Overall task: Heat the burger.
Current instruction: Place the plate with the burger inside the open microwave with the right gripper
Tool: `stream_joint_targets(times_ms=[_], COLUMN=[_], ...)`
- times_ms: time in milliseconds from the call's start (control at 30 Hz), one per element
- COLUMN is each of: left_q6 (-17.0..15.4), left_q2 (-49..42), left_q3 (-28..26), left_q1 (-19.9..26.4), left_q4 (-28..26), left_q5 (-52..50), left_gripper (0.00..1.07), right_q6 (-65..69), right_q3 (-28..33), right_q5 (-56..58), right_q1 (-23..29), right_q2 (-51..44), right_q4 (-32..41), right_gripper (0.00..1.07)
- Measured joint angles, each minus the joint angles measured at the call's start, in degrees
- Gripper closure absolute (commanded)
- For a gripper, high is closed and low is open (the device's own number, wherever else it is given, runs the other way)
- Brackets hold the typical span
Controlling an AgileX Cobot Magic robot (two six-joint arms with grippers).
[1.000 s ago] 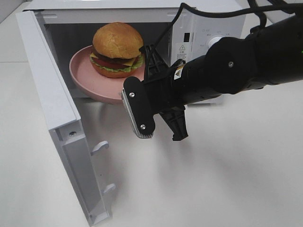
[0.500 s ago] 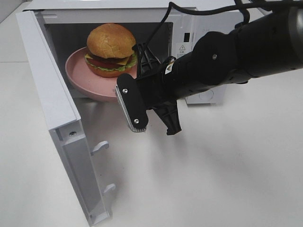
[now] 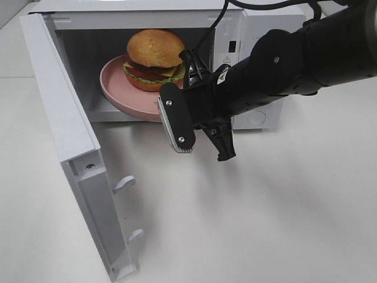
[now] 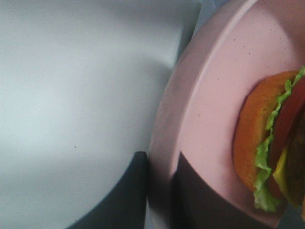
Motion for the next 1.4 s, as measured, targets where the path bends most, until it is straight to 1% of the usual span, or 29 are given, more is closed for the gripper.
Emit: stream_joint_targets(times_ms=[200,400,467,533,633,700,767,800,900,967,1000,1167,1367,1400], left_q6=[0.0,0.0,0.0,0.0,0.0,0.0,0.0,0.0,0.0,0.0,0.0,0.0,0.0,0.0], left_q2=[0.0,0.0,0.0,0.0,0.0,0.0,0.0,0.0,0.0,0.0,0.0,0.0,0.0,0.0], left_q3=[0.0,0.0,0.0,0.0,0.0,0.0,0.0,0.0,0.0,0.0,0.0,0.0,0.0,0.0], left_q1=[0.0,0.0,0.0,0.0,0.0,0.0,0.0,0.0,0.0,0.0,0.0,0.0,0.0,0.0], left_q4=[0.0,0.0,0.0,0.0,0.0,0.0,0.0,0.0,0.0,0.0,0.0,0.0,0.0,0.0], left_q5=[0.0,0.0,0.0,0.0,0.0,0.0,0.0,0.0,0.0,0.0,0.0,0.0,0.0,0.0], left_gripper=[0.07,0.07,0.07,0.07,0.07,0.07,0.07,0.07,0.07,0.07,0.07,0.07,0.07,0.07], right_q6=[0.0,0.5,0.8,2.9,3.5,6.2,6.8,8.2,8.9,10.8,10.8,13.9,15.6,16.3], right_q3=[-0.3,-3.7,-4.4,-6.5,-7.2,-10.1,-10.9,-12.7,-13.5,-16.5,-16.5,-20.5,-23.3,-24.6], right_q5=[0.0,1.5,1.4,1.4,1.4,1.9,2.1,3.1,3.7,4.6,4.6,6.9,8.5,9.9], right_q1=[-0.1,-0.1,-0.1,-0.1,-0.1,-0.1,-0.1,-0.1,-0.1,-0.6,-0.6,-1.2,-1.5,-1.5], right_q2=[1.7,4.2,4.4,5.2,5.7,7.7,8.4,9.5,10.1,12.1,12.1,14.6,16.3,16.9], right_q4=[-0.1,-0.5,-1.1,-3.3,-3.8,-5.8,-6.4,-7.3,-7.4,-8.5,-8.5,-11.5,-12.9,-14.4], right_gripper=[1.07,1.07,1.07,1.07,1.07,1.07,1.07,1.07,1.07,1.07,1.07,1.07,1.07,1.06])
